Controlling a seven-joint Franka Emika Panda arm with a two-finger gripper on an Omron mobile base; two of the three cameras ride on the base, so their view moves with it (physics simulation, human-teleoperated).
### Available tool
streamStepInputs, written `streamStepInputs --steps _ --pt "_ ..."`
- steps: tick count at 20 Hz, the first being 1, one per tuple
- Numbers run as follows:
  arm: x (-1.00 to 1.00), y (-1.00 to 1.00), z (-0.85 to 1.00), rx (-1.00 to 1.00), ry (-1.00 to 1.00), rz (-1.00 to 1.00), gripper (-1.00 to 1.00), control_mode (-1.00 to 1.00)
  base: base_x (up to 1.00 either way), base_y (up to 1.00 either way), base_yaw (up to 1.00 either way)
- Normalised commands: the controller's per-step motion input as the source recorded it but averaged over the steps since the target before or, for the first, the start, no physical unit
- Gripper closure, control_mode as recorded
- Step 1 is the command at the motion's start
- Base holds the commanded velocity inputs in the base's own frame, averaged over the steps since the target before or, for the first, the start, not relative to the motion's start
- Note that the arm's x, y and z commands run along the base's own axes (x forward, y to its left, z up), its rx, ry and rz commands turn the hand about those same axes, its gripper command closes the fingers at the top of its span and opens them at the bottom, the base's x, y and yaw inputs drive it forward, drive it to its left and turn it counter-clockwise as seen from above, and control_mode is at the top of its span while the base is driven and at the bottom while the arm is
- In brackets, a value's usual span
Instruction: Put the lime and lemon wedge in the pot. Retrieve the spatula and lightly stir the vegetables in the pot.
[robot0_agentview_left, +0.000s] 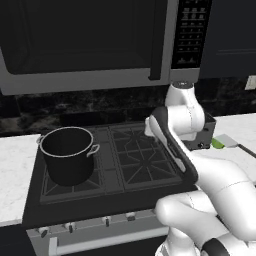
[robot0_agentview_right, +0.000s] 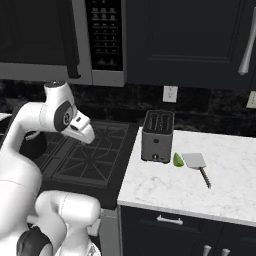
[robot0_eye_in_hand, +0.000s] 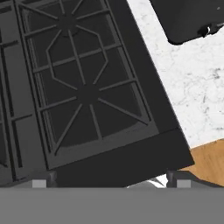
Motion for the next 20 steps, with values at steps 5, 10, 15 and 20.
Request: streamStepInputs --steps 5,10,15,20 --pt "0.07 -1.00 -0.40 0.03 0.12 -0.07 -1.00 -1.00 0.00 0.00 0.00" --pt "0.03 -1.00 -0.14 0.00 0.02 -0.01 -1.00 -1.00 0.00 0.00 0.00" --pt "0.01 -1.00 -0.05 0.00 0.00 0.02 -1.00 -1.00 0.00 0.00 0.00" --pt "0.01 -1.00 -0.15 0.00 0.00 0.13 -1.00 -1.00 0.00 0.00 0.00"
